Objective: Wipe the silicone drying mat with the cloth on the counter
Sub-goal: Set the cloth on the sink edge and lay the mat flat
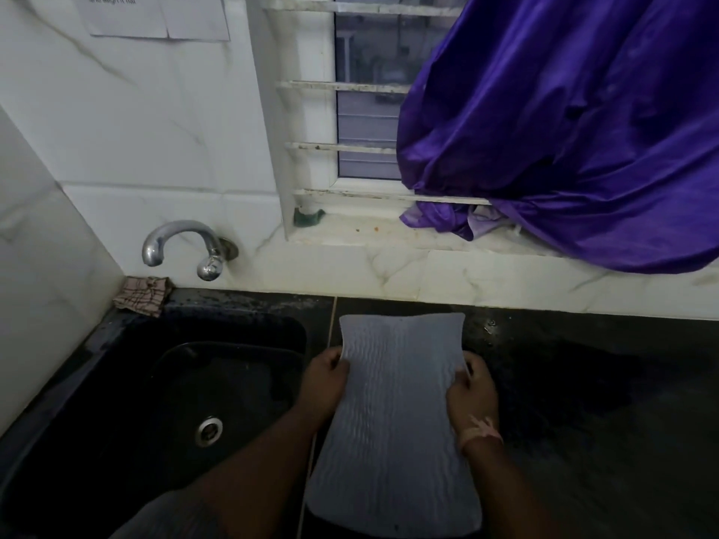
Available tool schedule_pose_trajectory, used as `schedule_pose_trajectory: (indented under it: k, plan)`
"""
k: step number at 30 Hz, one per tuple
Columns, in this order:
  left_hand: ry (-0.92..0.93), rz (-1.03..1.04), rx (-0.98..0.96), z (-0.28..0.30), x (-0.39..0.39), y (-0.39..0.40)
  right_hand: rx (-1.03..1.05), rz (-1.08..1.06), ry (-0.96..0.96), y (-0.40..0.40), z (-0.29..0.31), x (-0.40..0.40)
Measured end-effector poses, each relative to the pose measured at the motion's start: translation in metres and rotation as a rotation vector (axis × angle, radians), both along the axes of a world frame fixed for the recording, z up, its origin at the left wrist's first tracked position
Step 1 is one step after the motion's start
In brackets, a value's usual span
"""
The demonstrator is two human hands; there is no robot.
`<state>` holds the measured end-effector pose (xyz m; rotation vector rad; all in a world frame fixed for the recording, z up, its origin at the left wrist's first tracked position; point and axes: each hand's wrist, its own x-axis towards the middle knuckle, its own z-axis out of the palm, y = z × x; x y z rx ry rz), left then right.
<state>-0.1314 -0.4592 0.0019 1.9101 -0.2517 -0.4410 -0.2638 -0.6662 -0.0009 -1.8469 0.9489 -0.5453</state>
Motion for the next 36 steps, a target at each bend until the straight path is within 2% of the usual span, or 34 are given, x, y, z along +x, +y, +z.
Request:
schedule_pose_trajectory:
  k: [5, 7, 11, 14, 18, 20, 22, 25, 28, 31, 36]
  plan:
    - [0.006, 0.050, -0.067, 0.000, 0.020, -0.017, 0.040, -0.032, -0.019, -0.024, -0.003, 0.025]
    - [0.019, 0.067, 0.005, -0.010, 0.028, -0.017, 0.039, -0.004, 0.048, -0.030, -0.015, 0.029]
    - [0.189, 0.092, 0.275, -0.040, 0.031, -0.014, 0.140, 0.000, 0.243, -0.056, -0.042, 0.030]
    - [0.031, 0.062, 0.409, -0.051, 0.028, -0.013, 0.050, 0.058, 0.339, -0.064, -0.058, 0.028]
    - [-0.242, 0.050, 0.542, -0.059, 0.029, -0.027, -0.413, 0.227, 0.527, -0.053, -0.067, 0.042]
    - [-0.375, -0.023, 0.611, -0.063, 0.032, -0.041, -0.553, 0.361, 0.518, -0.038, -0.068, 0.059]
    - [-0.463, -0.170, 0.709, -0.072, 0.037, -0.052, -0.606, 0.459, 0.502, -0.021, -0.073, 0.074]
    - [-0.523, -0.341, 0.826, -0.096, 0.043, -0.060, -0.644, 0.549, 0.587, -0.009, -0.087, 0.090]
    - [-0.571, -0.318, 0.811, -0.114, 0.045, -0.060, -0.647, 0.548, 0.663, -0.008, -0.096, 0.095]
    - [-0.630, -0.284, 0.784, -0.127, 0.046, -0.063, -0.671, 0.513, 0.650, -0.006, -0.100, 0.099]
    - [-0.619, -0.278, 0.802, -0.126, 0.051, -0.065, -0.669, 0.481, 0.627, -0.006, -0.099, 0.105]
